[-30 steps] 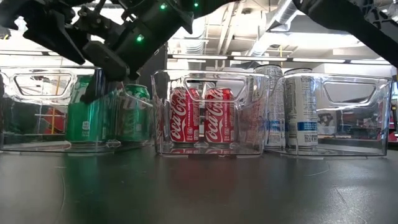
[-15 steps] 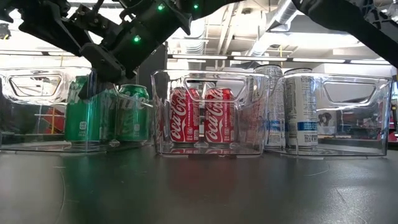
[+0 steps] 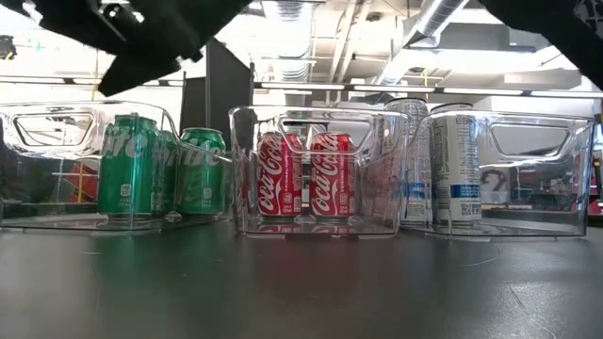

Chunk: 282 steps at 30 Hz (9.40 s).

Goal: Sort soda cans
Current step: Put the green soda can into the left transparent bin

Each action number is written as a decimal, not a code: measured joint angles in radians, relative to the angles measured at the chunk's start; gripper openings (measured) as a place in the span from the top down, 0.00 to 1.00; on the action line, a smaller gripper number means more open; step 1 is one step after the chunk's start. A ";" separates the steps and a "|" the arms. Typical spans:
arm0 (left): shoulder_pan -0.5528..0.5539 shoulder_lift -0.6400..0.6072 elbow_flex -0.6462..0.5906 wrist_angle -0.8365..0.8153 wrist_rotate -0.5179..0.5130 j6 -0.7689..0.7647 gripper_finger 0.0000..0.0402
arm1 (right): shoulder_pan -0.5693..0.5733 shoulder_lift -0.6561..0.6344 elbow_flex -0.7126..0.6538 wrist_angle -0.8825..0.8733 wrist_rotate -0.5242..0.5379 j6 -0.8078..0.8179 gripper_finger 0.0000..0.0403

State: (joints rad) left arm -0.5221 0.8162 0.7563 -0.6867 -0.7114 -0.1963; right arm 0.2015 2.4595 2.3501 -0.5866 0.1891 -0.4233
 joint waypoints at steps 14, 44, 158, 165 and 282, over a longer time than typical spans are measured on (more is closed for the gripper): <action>-0.099 -0.010 0.000 0.161 0.408 -0.054 0.30 | 0.175 -0.095 0.000 -0.177 0.047 0.026 0.99; -0.402 0.412 0.164 -0.083 0.724 -0.793 0.30 | 0.333 -0.166 0.003 -0.248 0.495 0.103 0.99; -0.586 0.691 0.483 -0.236 0.649 -1.179 0.02 | 0.207 -0.165 -0.020 -0.161 0.197 0.015 0.99; -0.586 0.692 0.483 -0.233 0.648 -1.189 0.02 | 0.206 -0.165 -0.020 -0.162 0.198 0.023 0.99; 0.422 0.669 0.499 -0.392 0.526 0.106 0.26 | 0.667 -0.426 -0.021 -0.984 0.982 0.790 0.99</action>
State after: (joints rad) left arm -0.0998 1.4849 1.2550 -1.0784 -0.1856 -0.0902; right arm 0.8684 2.0331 2.3295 -1.5709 1.1708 0.3666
